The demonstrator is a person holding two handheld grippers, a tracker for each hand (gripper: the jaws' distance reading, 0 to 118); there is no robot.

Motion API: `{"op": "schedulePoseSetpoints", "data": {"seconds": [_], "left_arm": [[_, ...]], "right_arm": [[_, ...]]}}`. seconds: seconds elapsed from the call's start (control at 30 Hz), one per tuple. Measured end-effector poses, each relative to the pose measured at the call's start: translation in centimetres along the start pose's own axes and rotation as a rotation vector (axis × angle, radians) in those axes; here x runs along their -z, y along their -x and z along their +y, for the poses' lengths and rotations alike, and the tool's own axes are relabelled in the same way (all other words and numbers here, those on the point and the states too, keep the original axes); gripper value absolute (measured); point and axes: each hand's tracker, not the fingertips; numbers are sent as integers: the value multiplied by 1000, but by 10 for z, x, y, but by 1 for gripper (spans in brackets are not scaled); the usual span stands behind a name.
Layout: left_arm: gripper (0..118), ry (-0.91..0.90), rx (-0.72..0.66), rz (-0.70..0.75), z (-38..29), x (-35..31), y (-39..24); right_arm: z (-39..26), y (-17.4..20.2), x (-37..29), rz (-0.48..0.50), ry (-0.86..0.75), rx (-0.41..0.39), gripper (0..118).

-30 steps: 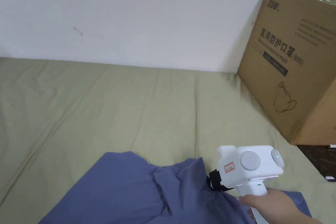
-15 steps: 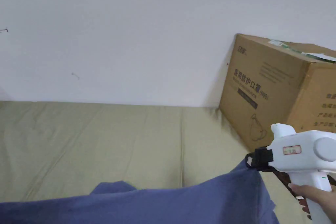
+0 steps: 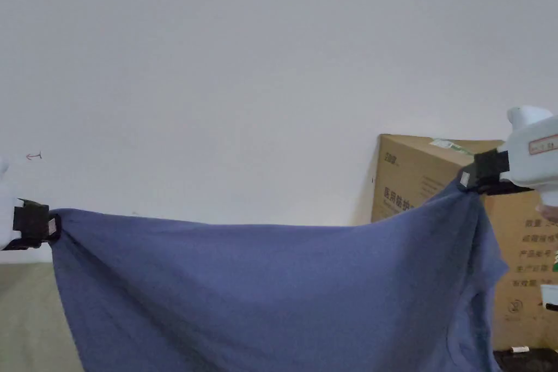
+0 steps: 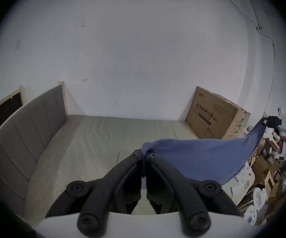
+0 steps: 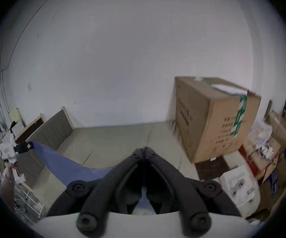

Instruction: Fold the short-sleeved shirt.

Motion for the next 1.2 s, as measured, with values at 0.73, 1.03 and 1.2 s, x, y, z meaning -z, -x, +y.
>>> {"op": "schedulePoseSetpoints", "data": {"seconds": [0.73, 1.03, 1.2], "left_arm": [[2, -119, -73, 192, 112, 114, 53], [2, -167, -55, 256, 107, 168, 77], [2, -42, -74, 244, 51, 196, 85]], "right_arm": [[112, 60, 194, -95, -118, 28, 0], [110, 77, 247, -95, -196, -45, 0], [32, 66, 283, -105, -130, -25, 0]]}}
